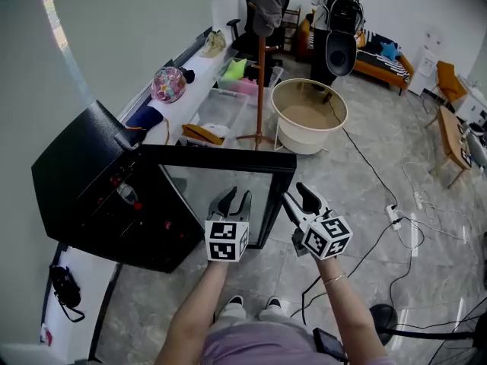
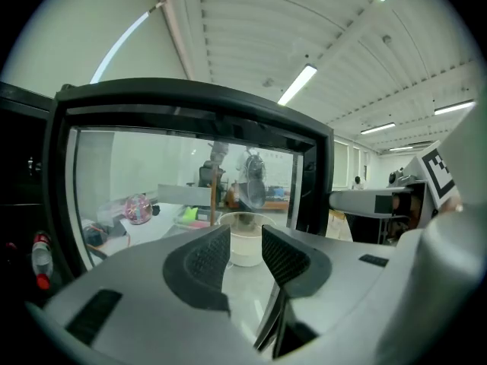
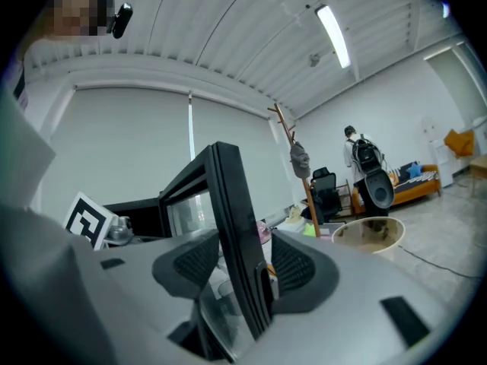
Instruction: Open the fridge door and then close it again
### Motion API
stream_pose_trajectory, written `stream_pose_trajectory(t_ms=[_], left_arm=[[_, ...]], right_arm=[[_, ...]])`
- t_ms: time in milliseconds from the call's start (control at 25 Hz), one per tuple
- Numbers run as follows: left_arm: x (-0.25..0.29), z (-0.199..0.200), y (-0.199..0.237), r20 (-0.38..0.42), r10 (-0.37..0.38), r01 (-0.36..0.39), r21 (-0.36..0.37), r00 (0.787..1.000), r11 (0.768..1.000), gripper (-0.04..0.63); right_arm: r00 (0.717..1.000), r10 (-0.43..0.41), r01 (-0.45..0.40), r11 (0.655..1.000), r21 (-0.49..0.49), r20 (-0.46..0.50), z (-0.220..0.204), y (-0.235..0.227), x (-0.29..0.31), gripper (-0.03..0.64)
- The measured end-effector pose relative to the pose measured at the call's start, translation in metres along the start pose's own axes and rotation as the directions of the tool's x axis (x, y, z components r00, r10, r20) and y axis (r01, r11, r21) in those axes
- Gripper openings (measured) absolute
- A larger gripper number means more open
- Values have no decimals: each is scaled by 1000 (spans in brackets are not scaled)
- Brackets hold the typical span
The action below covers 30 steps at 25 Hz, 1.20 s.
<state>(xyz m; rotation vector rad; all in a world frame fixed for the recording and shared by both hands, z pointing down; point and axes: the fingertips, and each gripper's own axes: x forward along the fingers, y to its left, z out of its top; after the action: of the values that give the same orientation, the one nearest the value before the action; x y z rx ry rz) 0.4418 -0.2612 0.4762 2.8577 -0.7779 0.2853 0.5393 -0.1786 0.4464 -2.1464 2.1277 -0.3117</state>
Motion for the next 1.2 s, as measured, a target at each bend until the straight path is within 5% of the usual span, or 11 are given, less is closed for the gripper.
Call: stream_pose_trajectory(t_ms=[760, 1000, 1200], left_arm=[[-62, -20, 1, -15, 202, -202, -27, 979, 979, 103], [-94, -36, -11, -40, 238, -240, -26, 970, 971, 103], [-124, -44, -14, -47, 293, -295, -41, 955, 955, 103]], right_arm=[[986, 164, -163, 986, 14, -20, -3, 1, -14, 232], [952, 300, -302, 953, -19, -68, 12, 6, 18, 301], [916, 392, -397, 916, -52, -90, 12, 18, 27, 296]])
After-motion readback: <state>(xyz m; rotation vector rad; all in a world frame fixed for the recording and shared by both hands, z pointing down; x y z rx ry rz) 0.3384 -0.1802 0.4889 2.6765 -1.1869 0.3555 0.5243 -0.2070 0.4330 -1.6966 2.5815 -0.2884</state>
